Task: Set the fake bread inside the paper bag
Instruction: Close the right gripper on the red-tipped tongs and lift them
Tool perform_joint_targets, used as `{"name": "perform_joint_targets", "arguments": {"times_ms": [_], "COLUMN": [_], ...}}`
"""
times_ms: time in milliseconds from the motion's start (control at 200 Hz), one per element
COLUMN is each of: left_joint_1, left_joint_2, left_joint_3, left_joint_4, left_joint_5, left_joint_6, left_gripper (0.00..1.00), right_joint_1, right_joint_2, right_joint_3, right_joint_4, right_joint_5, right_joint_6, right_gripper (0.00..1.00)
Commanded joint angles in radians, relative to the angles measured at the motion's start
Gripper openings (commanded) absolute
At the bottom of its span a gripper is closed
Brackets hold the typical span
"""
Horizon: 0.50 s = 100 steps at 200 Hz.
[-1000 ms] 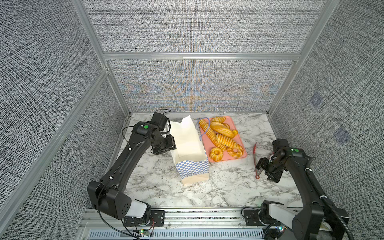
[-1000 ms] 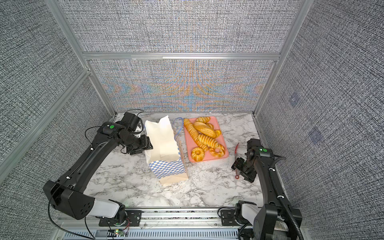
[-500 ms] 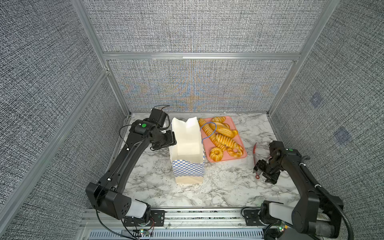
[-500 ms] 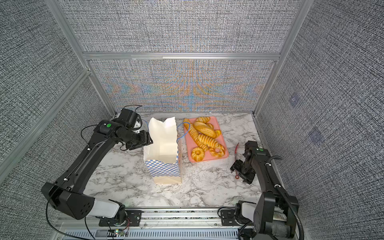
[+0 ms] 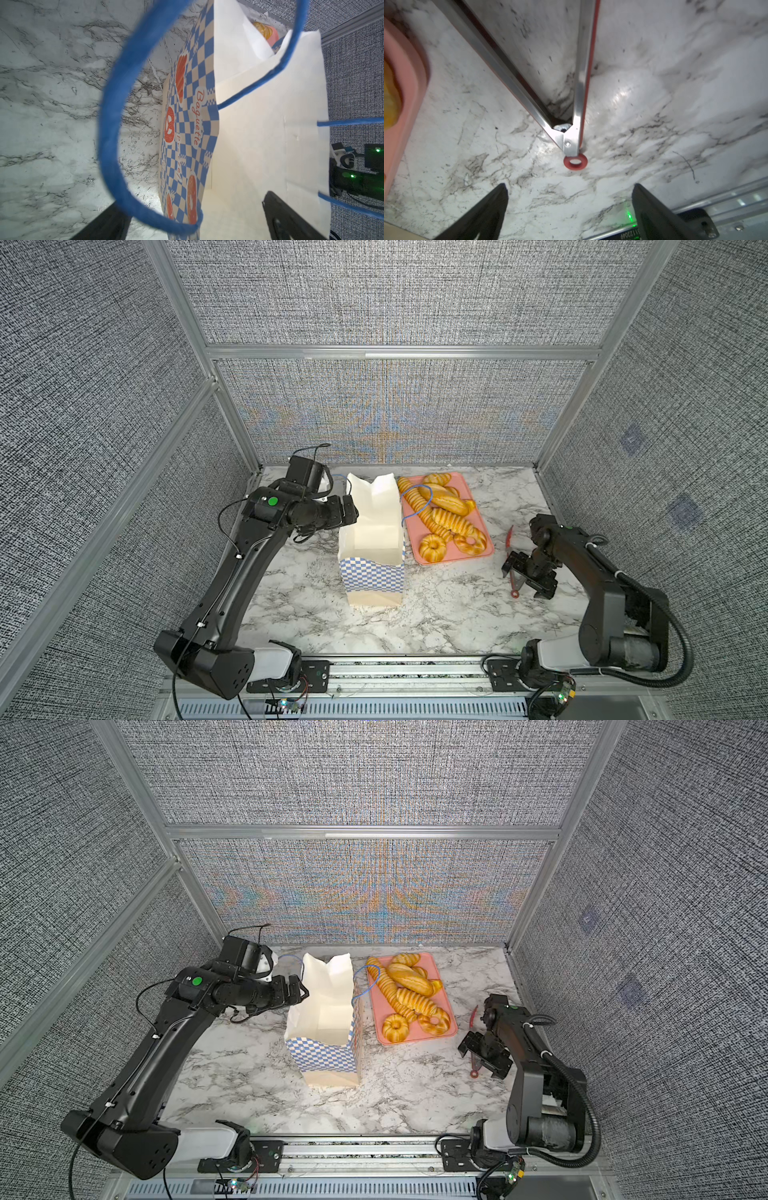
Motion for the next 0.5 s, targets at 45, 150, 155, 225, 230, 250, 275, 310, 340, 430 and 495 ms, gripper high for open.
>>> {"name": "perform_joint_targets", "arguments": {"times_ms": [45,150,155,225,230,250,275,310,340,430,495], "left_joint_1": [0.000,0.000,0.000,0.001,0.001,0.000,0.001,0.000,0.001,0.001,0.001], "left_joint_2": [-0.016,-0.037,-0.039,-0.055,-0.056,-0.061,-0.067,-0.077,-0.086,-0.107,-0.118], "left_joint_3": [-0.006,-0.015,-0.015,-0.024,-0.025,-0.029,-0.032,-0.038,-0.043,-0.064,-0.076], "left_joint_4": [0.029,0.036,0.036,0.042,0.043,0.045,0.048,0.051,0.053,0.062,0.067], "left_joint_5": [-0.017,-0.031,-0.033,-0.043,-0.044,-0.046,-0.049,-0.056,-0.063,-0.083,-0.093], "left_joint_6": [-0.003,-0.010,-0.011,-0.015,-0.015,-0.016,-0.018,-0.018,-0.020,-0.024,-0.026], "left_gripper": [0.99,0.98,0.98,0.98,0.98,0.98,0.98,0.98,0.98,0.98,0.98], "right_joint_1": [0.003,0.005,0.005,0.006,0.006,0.005,0.005,0.005,0.006,0.009,0.009], "right_joint_2": [0.072,0.106,0.108,0.134,0.136,0.143,0.151,0.160,0.166,0.181,0.201], "right_joint_3": [0.041,0.054,0.054,0.054,0.054,0.054,0.054,0.085,0.091,0.104,0.120], "right_joint_4": [0.037,0.068,0.068,0.082,0.083,0.089,0.095,0.108,0.118,0.134,0.137], "right_joint_5": [0.063,0.065,0.065,0.071,0.071,0.070,0.067,0.057,0.050,0.051,0.060], "right_joint_6": [-0.066,-0.103,-0.104,-0.124,-0.125,-0.132,-0.139,-0.149,-0.157,-0.173,-0.183], "right_gripper": [0.95,0.96,0.96,0.95,0.95,0.95,0.95,0.95,0.95,0.94,0.94]}}
